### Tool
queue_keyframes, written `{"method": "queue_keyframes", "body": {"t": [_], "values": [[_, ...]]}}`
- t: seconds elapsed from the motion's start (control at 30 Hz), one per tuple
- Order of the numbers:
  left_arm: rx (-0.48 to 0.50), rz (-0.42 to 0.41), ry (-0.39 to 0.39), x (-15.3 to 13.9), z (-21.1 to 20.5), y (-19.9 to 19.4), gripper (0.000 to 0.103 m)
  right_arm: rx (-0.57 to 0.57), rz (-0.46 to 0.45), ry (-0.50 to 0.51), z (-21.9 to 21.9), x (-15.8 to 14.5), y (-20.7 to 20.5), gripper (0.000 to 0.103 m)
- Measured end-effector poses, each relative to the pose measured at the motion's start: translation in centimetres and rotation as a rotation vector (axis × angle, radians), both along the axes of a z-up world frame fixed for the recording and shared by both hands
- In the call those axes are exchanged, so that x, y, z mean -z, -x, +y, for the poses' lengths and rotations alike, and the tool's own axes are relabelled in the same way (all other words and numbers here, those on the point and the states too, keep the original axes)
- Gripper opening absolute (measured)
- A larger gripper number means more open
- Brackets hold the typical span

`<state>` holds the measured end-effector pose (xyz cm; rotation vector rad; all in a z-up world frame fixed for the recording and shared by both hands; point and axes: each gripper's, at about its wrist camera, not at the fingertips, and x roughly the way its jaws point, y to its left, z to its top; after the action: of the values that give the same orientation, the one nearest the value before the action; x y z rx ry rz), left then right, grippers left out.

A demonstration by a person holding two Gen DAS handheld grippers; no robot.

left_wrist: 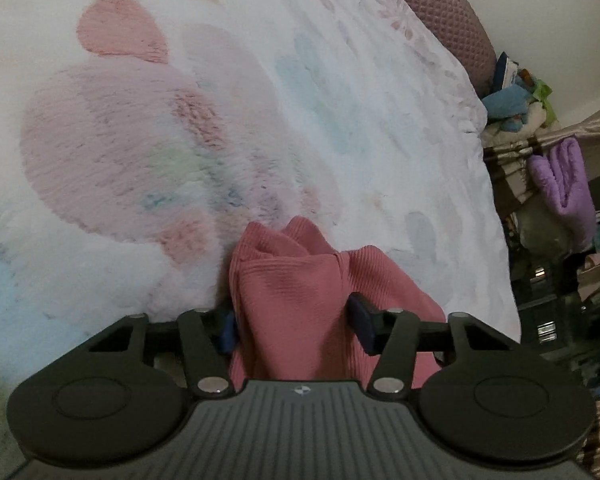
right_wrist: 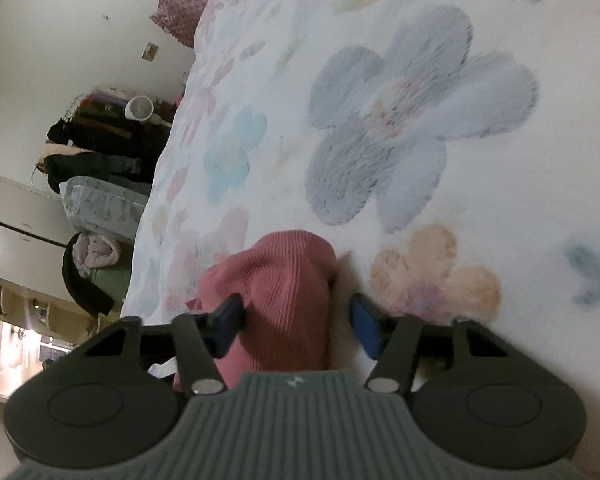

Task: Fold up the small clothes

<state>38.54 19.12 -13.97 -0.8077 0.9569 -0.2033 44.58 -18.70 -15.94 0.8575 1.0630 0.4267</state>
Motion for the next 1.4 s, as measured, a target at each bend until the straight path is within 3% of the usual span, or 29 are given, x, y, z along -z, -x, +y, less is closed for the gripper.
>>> {"method": "queue_keyframes", "body": {"t": [0.03,0.17,0.27,0.47,0.6,0.8,1.03,1.23,1.4], "values": [[0.001,-0.001,0.000,0.0,0.0,0.0,0.056,-0.004,0.002,-0.005,0.3,0.3,-0.3,0.051],[0.011,0.000,-0.008,-0.3,0.1,0.3,0.032,-0.024,-0.001,-0.012,0.9,0.8,-1.1,0.037],[0.010,-0.029,-0.017,-1.4,0.2,0.9,0.026,-0.050,-0.038,0.022,1.2,0.0,-1.1,0.030],[0.044,-0.185,-0.105,-6.6,-1.7,4.3,0.024,-0.072,-0.155,0.070,1.3,-4.6,1.0,0.026],[0.063,-0.303,-0.164,-10.8,-2.9,8.3,0.024,-0.083,-0.266,0.078,0.7,-9.5,4.4,0.026],[0.066,-0.454,-0.192,-16.1,-5.2,14.1,0.024,-0.081,-0.423,0.119,-0.8,-16.6,11.3,0.025],[0.108,-0.592,-0.168,-20.8,-8.4,20.0,0.024,-0.062,-0.578,0.166,-3.5,-23.3,20.3,0.025],[0.166,-0.552,-0.133,-21.8,-10.6,23.2,0.024,-0.048,-0.625,0.214,-6.0,-26.7,27.5,0.025],[0.205,-0.486,-0.123,-20.1,-12.0,25.3,0.024,-0.041,-0.571,0.222,-7.9,-25.5,32.4,0.025]]}}
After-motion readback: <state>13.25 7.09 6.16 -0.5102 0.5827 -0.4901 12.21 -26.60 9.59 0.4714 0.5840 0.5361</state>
